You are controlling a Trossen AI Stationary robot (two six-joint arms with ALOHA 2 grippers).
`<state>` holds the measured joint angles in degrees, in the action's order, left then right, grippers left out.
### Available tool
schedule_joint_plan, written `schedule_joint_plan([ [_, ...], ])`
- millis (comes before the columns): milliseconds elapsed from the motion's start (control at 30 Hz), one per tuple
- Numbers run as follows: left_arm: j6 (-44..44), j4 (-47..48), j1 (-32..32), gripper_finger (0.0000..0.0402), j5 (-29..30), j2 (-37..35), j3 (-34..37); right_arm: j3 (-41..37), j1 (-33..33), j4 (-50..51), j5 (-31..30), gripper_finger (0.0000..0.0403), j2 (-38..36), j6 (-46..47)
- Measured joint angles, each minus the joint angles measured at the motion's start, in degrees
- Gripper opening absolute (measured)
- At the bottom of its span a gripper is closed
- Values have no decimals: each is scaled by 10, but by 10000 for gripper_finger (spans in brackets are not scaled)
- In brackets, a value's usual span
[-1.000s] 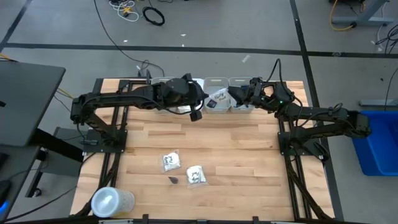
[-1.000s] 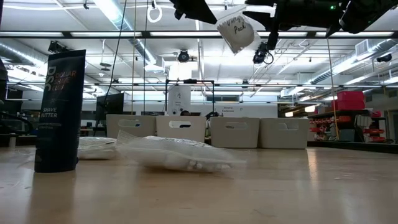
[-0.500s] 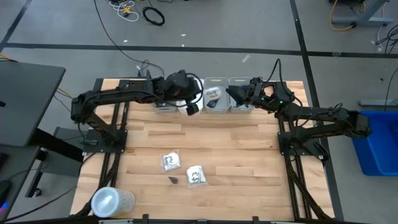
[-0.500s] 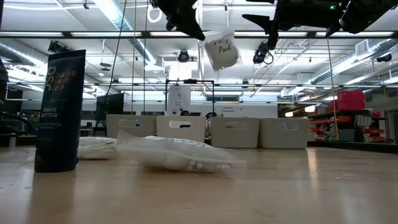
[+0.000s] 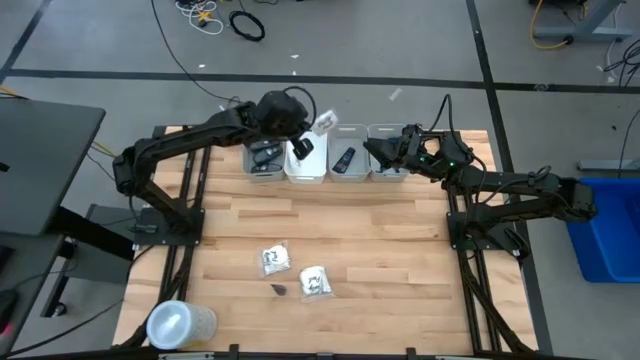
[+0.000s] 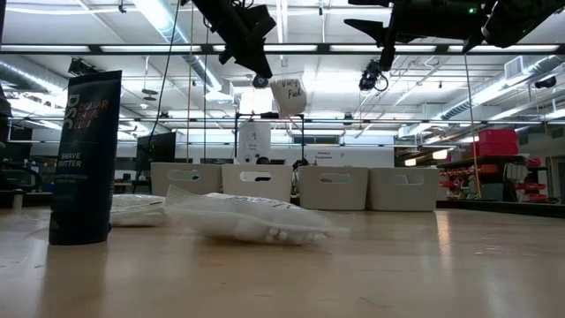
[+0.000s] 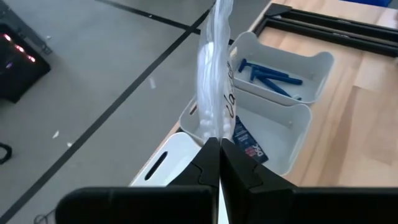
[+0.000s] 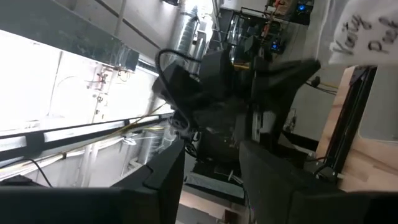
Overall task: Pick & Place Travel size toiletries
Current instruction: Put the white cotton pack into the white bin
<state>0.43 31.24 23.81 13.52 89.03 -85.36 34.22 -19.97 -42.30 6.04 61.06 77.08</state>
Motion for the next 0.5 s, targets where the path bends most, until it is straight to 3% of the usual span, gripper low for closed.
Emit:
schedule_joint_plan([
  [500,-56,43,33,4,-23,1,17,0,0,1,0,151,0,-17],
])
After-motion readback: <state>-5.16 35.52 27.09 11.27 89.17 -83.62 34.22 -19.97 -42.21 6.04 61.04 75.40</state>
